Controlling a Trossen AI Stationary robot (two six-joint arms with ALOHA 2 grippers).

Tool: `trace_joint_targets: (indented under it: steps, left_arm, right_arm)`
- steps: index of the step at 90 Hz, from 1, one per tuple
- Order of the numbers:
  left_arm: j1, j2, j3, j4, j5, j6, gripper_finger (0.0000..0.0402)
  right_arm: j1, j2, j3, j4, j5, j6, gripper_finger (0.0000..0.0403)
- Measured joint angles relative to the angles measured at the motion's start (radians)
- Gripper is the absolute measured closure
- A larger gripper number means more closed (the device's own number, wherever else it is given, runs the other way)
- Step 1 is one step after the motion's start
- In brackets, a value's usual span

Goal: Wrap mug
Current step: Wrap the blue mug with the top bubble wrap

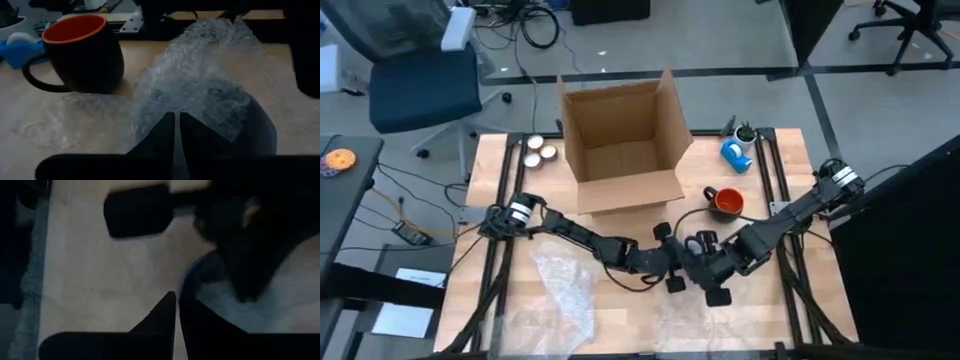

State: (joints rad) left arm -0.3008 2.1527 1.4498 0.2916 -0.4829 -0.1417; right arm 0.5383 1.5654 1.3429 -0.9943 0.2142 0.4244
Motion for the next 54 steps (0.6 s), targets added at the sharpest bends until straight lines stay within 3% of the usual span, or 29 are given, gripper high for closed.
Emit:
trace_joint_targets:
  steps: [27, 54]
  left_arm:
    - [-0.001, 0.000, 0.000, -0.008, 0.002, 0.005, 0.0386]
    - [-0.002, 0.000, 0.011, -0.021, 0.002, 0.008, 0.0386]
  right_arm:
    - [-0.055, 0.001, 0.002, -0.210, 0.089, 0.058, 0.0403]
    - [-0.057, 0.003, -0.131, 0.085, -0.026, 0.002, 0.0403]
